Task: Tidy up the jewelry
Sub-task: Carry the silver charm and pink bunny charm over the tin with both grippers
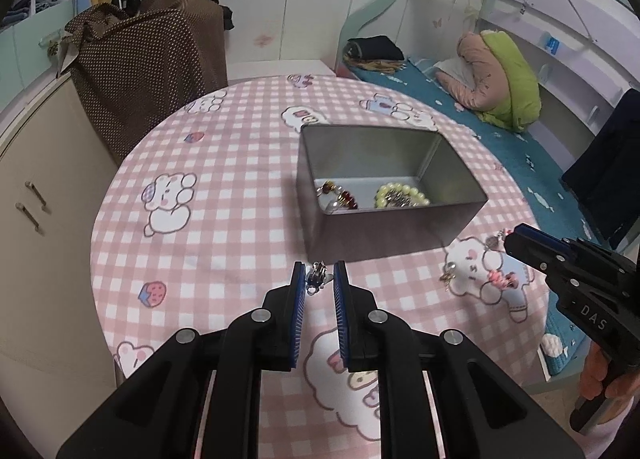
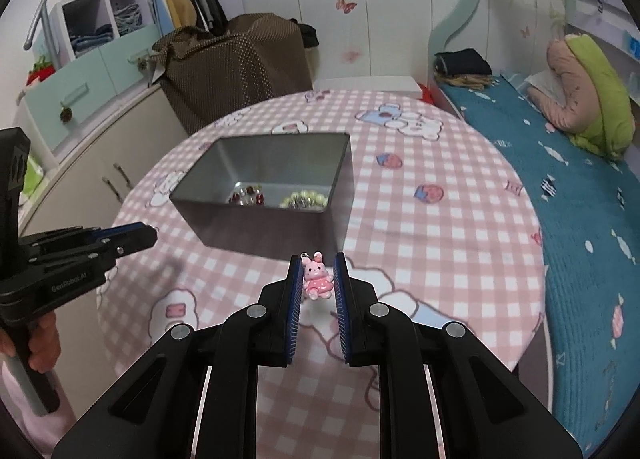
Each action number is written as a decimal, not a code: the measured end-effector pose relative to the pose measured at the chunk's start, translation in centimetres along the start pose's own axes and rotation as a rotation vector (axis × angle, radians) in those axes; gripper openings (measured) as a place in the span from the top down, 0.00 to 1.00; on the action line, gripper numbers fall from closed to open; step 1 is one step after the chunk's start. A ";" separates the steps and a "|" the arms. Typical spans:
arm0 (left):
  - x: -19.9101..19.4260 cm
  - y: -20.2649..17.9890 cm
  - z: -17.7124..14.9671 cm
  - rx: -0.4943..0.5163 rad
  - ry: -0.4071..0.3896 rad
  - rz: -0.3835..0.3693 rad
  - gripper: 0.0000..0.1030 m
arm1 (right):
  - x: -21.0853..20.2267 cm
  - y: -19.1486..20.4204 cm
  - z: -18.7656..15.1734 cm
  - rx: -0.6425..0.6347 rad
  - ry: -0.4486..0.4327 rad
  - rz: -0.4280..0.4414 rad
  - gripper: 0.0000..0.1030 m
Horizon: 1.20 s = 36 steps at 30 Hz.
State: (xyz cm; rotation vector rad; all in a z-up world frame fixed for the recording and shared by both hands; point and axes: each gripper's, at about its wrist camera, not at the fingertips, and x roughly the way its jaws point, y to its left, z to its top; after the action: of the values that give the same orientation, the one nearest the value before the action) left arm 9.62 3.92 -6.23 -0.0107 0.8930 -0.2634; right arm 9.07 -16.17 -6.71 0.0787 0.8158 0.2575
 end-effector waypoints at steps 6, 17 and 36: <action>-0.5 -0.7 1.4 0.010 -0.016 -0.041 0.88 | -0.6 0.2 1.4 0.002 -0.034 0.002 0.84; 0.0 -1.9 5.1 0.021 -0.040 -0.097 0.88 | -0.7 1.2 5.4 -0.028 -0.082 0.016 0.84; 3.8 -1.8 8.5 -0.024 0.002 -0.106 0.88 | 3.9 0.8 8.3 -0.031 -0.022 0.073 0.84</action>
State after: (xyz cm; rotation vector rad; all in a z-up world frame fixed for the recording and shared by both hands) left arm 18.06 0.42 -3.55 -0.0804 0.8984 -0.3518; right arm 17.48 -14.16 -3.65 0.0826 0.7880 0.3374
